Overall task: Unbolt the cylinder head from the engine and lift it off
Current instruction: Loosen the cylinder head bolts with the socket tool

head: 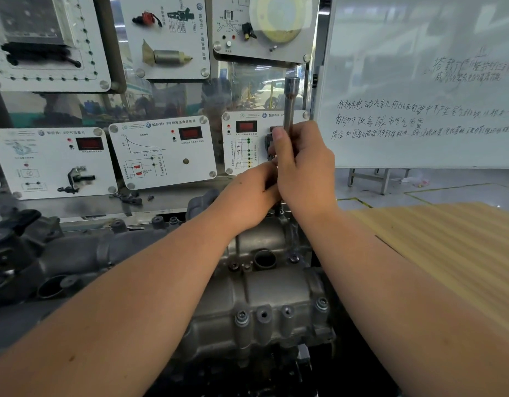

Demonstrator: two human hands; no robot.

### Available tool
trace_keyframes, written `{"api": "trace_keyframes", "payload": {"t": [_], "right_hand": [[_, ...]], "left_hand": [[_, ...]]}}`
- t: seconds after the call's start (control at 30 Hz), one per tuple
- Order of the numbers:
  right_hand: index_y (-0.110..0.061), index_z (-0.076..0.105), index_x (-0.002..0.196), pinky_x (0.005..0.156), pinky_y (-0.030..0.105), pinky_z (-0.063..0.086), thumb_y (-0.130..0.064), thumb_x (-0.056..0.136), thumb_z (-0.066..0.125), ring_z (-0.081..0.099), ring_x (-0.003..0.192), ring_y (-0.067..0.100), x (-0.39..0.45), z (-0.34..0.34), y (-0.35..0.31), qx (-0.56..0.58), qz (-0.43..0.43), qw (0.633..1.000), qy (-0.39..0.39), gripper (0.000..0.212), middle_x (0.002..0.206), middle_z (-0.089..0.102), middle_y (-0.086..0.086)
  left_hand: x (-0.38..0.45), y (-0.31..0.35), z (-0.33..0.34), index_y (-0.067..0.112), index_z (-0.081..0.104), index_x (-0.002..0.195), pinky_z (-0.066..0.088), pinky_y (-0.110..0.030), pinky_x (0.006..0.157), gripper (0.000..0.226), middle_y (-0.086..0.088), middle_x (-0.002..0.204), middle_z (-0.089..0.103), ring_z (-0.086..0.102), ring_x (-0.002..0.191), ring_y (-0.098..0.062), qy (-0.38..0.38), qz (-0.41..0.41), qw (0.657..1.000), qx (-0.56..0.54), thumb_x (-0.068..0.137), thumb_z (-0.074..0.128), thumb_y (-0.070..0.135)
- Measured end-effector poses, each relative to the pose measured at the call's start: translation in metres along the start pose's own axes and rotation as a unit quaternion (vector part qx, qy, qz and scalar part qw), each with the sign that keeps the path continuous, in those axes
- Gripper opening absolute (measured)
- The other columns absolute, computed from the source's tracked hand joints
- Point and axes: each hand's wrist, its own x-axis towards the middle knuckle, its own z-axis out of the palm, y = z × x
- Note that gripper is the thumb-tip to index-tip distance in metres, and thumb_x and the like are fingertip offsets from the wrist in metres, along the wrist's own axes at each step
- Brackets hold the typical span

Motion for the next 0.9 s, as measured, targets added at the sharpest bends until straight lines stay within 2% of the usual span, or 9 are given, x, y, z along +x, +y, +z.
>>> {"api": "trace_keyframes", "payload": {"t": [0.03, 0.13, 0.2, 0.33, 0.47, 0.6, 0.7, 0.8, 0.9], "right_hand": [[-0.013, 0.058, 0.104, 0.067, 0.035, 0.053, -0.034, 0.105, 0.050, 0.065, 0.075, 0.015, -0.0003, 0.0006, -0.0003, -0.008, -0.005, 1.000, -0.002, 0.023, 0.083, 0.070, -0.002], [-0.011, 0.064, 0.109, 0.065, 0.024, 0.047, -0.031, 0.107, 0.042, 0.064, 0.075, 0.012, -0.0005, 0.0016, -0.0018, -0.027, -0.011, 1.000, -0.005, 0.030, 0.083, 0.066, -0.009], [-0.010, 0.064, 0.110, 0.068, 0.028, 0.049, -0.031, 0.108, 0.041, 0.066, 0.076, 0.014, -0.0006, 0.0013, -0.0023, -0.017, -0.003, 1.000, -0.003, 0.031, 0.083, 0.067, -0.008], [-0.019, 0.053, 0.114, 0.066, 0.019, 0.050, -0.040, 0.102, 0.054, 0.067, 0.077, 0.005, -0.0005, -0.0007, -0.0018, 0.006, 0.006, 1.000, -0.001, 0.024, 0.084, 0.072, -0.008], [-0.011, 0.057, 0.103, 0.071, 0.044, 0.054, -0.035, 0.104, 0.051, 0.067, 0.077, 0.018, -0.0005, -0.0004, -0.0014, -0.018, 0.004, 1.000, -0.006, 0.024, 0.083, 0.071, 0.002], [-0.011, 0.064, 0.108, 0.075, 0.040, 0.055, -0.032, 0.108, 0.041, 0.067, 0.079, 0.016, -0.0014, 0.0007, -0.0042, -0.034, 0.006, 0.999, -0.010, 0.031, 0.088, 0.071, -0.004], [-0.012, 0.062, 0.113, 0.075, 0.037, 0.054, -0.033, 0.108, 0.041, 0.067, 0.081, 0.015, -0.0016, 0.0005, -0.0048, -0.023, 0.013, 1.000, -0.013, 0.030, 0.088, 0.072, -0.004], [-0.018, 0.051, 0.115, 0.070, 0.031, 0.054, -0.040, 0.104, 0.052, 0.069, 0.080, 0.011, -0.0021, -0.0001, -0.0042, -0.004, 0.014, 1.000, -0.018, 0.024, 0.087, 0.073, -0.004], [-0.015, 0.054, 0.105, 0.071, 0.040, 0.054, -0.034, 0.105, 0.052, 0.067, 0.078, 0.017, -0.0019, -0.0005, -0.0036, -0.009, 0.008, 1.000, -0.010, 0.020, 0.085, 0.072, 0.000]], "left_hand": [[-0.0005, -0.0002, -0.0003, 0.030, 0.058, 0.099, 0.043, -0.011, 0.057, 0.013, 0.004, 0.084, 0.067, 0.060, 0.072, 0.004, 0.002, 0.002, 1.000, -0.006, 0.102, 0.049, 0.020], [-0.0028, 0.0005, -0.0013, 0.041, 0.053, 0.091, 0.046, -0.017, 0.060, 0.024, 0.005, 0.087, 0.069, 0.064, 0.075, -0.004, -0.002, 0.003, 1.000, -0.011, 0.105, 0.045, 0.023], [-0.0032, 0.0011, -0.0017, 0.041, 0.053, 0.088, 0.046, -0.020, 0.060, 0.026, 0.002, 0.088, 0.070, 0.064, 0.077, -0.010, -0.006, 0.004, 1.000, -0.003, 0.106, 0.045, 0.024], [-0.0022, 0.0023, -0.0020, 0.041, 0.050, 0.086, 0.040, -0.010, 0.053, 0.029, 0.010, 0.078, 0.064, 0.059, 0.066, 0.009, -0.002, 0.014, 1.000, -0.001, 0.103, 0.048, 0.017], [-0.0011, 0.0007, -0.0011, 0.037, 0.052, 0.091, 0.042, -0.010, 0.057, 0.023, 0.004, 0.083, 0.067, 0.059, 0.070, 0.002, 0.002, 0.010, 1.000, -0.017, 0.100, 0.050, 0.016], [-0.0031, 0.0009, -0.0013, 0.040, 0.055, 0.092, 0.046, -0.020, 0.059, 0.024, 0.002, 0.085, 0.070, 0.062, 0.073, -0.007, -0.002, 0.009, 1.000, -0.020, 0.106, 0.044, 0.022], [-0.0045, 0.0015, -0.0029, 0.043, 0.050, 0.086, 0.039, -0.010, 0.050, 0.031, 0.010, 0.072, 0.062, 0.057, 0.058, 0.006, 0.005, 0.030, 1.000, -0.003, 0.105, 0.045, 0.018], [-0.0027, 0.0004, -0.0020, 0.037, 0.052, 0.100, 0.039, -0.005, 0.056, 0.020, 0.015, 0.082, 0.061, 0.057, 0.069, 0.015, 0.002, 0.024, 1.000, 0.001, 0.103, 0.047, 0.018], [-0.0023, 0.0004, -0.0017, 0.040, 0.050, 0.099, 0.040, -0.003, 0.060, 0.025, 0.019, 0.085, 0.061, 0.056, 0.074, 0.019, 0.007, 0.029, 1.000, -0.009, 0.101, 0.049, 0.015]]}}
